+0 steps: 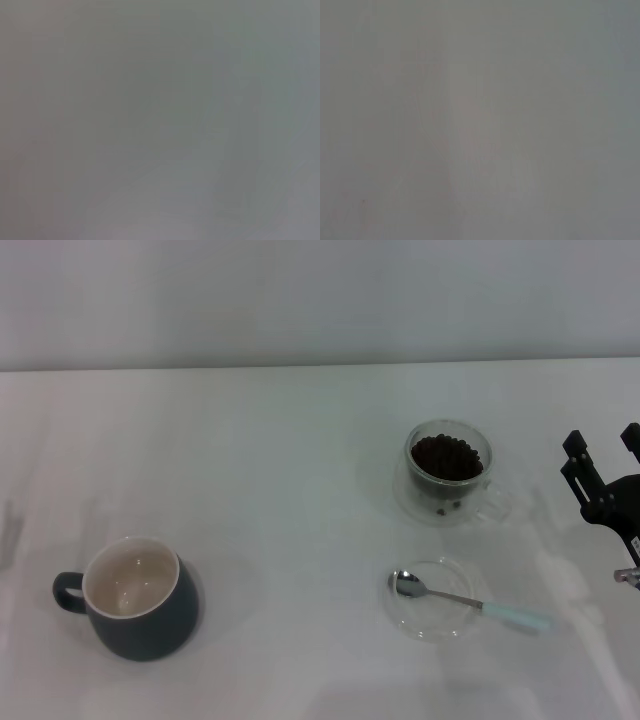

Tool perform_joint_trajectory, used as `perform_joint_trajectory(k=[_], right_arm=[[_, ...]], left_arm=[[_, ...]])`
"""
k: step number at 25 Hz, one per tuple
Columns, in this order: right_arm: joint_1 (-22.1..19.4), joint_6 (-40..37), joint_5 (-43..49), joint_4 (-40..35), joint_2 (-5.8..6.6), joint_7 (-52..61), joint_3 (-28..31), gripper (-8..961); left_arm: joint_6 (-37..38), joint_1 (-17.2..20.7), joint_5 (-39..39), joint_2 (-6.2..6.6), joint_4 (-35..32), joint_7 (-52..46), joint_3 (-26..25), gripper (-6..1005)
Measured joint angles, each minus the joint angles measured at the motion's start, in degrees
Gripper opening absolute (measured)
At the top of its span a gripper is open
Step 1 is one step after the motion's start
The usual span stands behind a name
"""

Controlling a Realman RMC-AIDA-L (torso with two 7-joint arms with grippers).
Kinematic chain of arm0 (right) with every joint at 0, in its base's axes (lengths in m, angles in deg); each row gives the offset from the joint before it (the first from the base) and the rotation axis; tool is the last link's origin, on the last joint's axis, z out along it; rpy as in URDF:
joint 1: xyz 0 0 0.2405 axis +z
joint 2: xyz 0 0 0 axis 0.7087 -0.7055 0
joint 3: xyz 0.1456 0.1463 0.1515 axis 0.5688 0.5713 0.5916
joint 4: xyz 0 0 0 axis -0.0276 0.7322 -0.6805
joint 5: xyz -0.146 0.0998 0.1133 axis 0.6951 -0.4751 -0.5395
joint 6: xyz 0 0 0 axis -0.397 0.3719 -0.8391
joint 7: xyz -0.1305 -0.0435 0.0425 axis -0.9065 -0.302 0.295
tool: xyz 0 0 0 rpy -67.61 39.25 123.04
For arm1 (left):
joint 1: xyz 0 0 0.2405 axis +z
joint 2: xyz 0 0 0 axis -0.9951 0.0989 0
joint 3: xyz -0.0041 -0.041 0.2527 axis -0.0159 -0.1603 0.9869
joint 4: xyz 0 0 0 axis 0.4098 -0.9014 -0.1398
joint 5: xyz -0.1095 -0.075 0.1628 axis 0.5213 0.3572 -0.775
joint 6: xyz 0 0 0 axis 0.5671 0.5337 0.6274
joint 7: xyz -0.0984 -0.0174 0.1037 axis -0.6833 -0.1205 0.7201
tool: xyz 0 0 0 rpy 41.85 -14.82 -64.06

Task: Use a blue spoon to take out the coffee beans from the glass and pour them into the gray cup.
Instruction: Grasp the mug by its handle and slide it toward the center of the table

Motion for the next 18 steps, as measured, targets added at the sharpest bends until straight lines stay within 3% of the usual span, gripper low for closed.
perform_joint_trajectory(k=[18], right_arm=[[-0.95,-0.67,0.15,0.24,0.00,0.00,-0.61,723]], left_arm=[[0.37,1.27,-0.11,-0.24,-0.30,0.04,0.30,846]])
